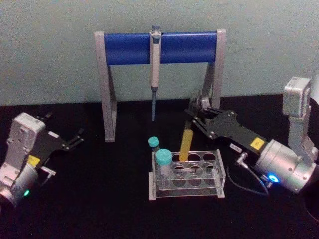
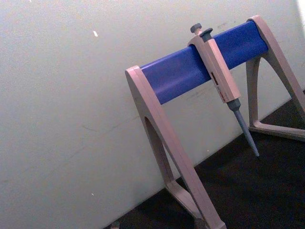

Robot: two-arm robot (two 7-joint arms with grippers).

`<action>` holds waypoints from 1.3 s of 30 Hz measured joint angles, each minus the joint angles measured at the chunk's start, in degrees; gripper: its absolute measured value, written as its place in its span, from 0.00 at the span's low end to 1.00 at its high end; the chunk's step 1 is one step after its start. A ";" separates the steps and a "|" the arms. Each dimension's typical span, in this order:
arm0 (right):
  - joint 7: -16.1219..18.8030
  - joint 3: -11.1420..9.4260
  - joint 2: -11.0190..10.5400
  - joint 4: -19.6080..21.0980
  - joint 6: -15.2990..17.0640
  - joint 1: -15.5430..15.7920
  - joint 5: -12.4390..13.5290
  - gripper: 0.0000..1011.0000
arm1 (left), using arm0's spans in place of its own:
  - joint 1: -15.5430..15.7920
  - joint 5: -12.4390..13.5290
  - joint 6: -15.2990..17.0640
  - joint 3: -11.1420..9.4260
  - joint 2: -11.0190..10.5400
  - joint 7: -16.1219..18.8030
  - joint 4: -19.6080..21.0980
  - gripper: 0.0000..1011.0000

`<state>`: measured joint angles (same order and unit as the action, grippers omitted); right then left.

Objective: Pick up the test tube from the test tube rack, shake it, then place it back into the test tube rack.

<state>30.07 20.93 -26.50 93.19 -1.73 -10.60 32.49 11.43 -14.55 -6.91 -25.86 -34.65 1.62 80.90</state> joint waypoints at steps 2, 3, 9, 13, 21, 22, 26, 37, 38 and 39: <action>-0.44 0.21 0.49 -0.66 -0.78 -0.59 -0.34 0.23 | 0.00 0.00 0.00 0.00 0.00 0.00 0.00 0.99; -0.74 0.29 0.74 -1.02 -1.21 -0.89 -0.64 0.23 | 0.00 0.00 0.00 0.00 0.00 0.00 0.00 0.99; -3.19 0.28 2.22 -3.14 -3.29 -2.44 -3.03 0.23 | 0.00 0.00 0.00 0.00 0.00 0.00 0.00 0.99; -4.31 -0.24 2.68 -3.68 -3.61 -2.59 -4.22 0.23 | 0.00 0.00 0.00 0.00 0.00 0.00 0.00 0.99; -4.60 -0.99 2.95 -3.57 -3.48 -2.34 -4.67 0.23 | 0.00 0.00 0.00 0.00 0.00 0.00 0.00 0.99; -4.57 -1.09 2.99 -3.54 -3.45 -2.30 -4.70 0.23 | 0.00 0.00 0.00 0.00 0.00 0.00 0.00 0.99; -4.55 -1.29 3.06 -3.49 -3.43 -2.17 -4.76 0.23 | 0.00 0.00 0.00 0.00 0.00 0.00 0.00 0.99; -5.56 -2.94 2.29 -2.43 -3.34 -1.05 -5.81 0.23 | 0.00 0.00 0.00 0.00 0.00 0.00 0.00 0.99; -5.72 -3.10 2.15 -2.24 -3.26 -0.87 -5.98 0.23 | 0.00 0.00 0.00 0.00 0.00 0.00 0.00 0.99; -6.06 -3.44 1.77 -1.76 -3.08 -0.40 -6.33 0.23 | 0.00 0.00 0.00 0.00 0.00 0.00 0.00 0.99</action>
<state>24.01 17.49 -24.73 91.42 -4.81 -11.00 26.16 11.43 -14.55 -6.91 -25.86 -34.65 1.62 80.90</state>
